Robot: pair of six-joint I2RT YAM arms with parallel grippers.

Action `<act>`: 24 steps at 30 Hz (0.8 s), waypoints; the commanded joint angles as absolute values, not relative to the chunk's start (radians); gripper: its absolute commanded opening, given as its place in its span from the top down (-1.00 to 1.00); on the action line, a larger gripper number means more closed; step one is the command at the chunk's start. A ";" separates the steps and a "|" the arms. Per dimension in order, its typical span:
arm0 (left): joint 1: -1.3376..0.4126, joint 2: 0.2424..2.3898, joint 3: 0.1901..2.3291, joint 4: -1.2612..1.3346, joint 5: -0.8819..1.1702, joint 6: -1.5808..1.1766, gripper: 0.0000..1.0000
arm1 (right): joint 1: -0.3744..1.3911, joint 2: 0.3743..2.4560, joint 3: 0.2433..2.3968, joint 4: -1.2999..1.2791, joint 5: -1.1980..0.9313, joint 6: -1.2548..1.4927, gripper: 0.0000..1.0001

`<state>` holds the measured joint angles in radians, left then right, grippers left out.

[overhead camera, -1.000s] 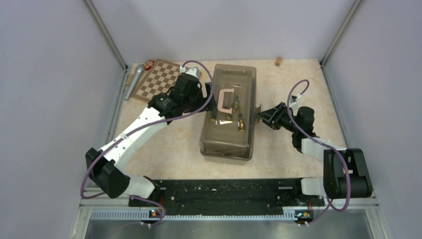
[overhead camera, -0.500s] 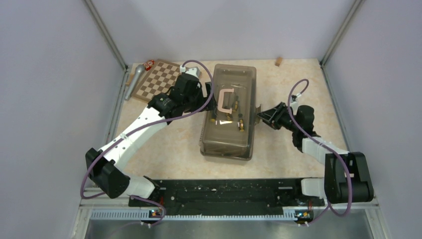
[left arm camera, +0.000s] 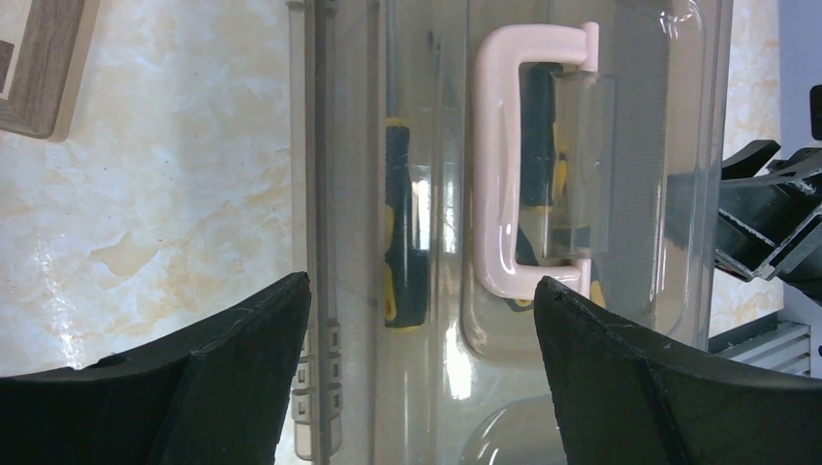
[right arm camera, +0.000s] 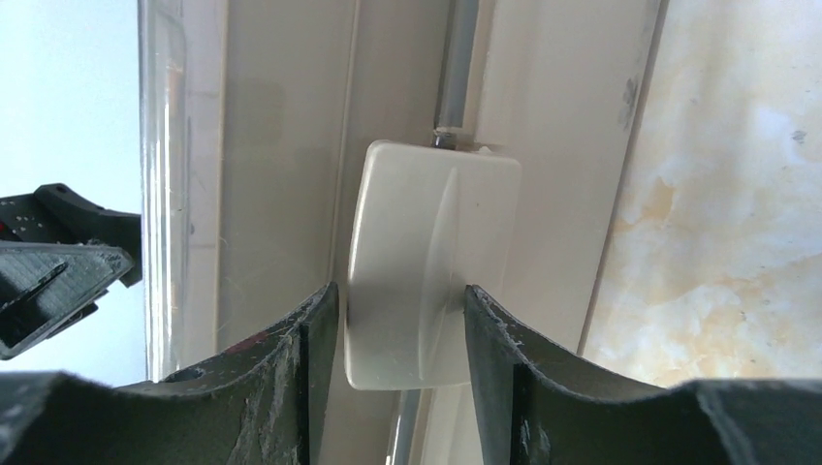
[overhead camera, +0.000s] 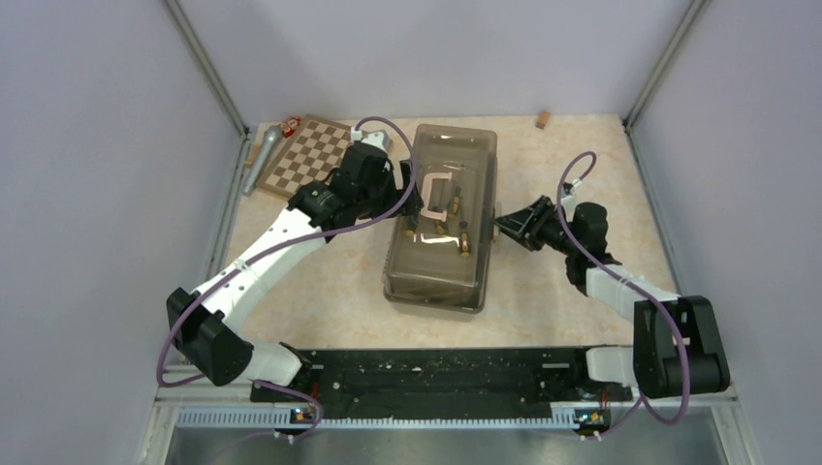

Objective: Pack the tool kit

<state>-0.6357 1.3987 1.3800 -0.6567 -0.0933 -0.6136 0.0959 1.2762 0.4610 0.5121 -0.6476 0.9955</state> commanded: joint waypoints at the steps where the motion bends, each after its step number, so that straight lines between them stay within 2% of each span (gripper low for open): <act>1: -0.634 1.394 1.420 -0.631 -0.092 -0.607 -0.79 | 0.159 1.244 0.537 0.640 -0.740 1.054 0.02; 9: -0.634 1.397 1.411 -0.631 -0.089 -0.613 -0.79 | 0.159 1.215 0.559 0.542 -0.709 1.006 0.01; 17: -0.634 1.400 1.407 -0.630 -0.088 -0.610 -0.79 | 0.161 1.288 0.506 0.563 -0.664 0.967 0.28; 24: -0.634 1.401 1.414 -0.633 -0.092 -0.602 -0.79 | 0.163 1.335 0.462 0.594 -0.651 0.956 0.43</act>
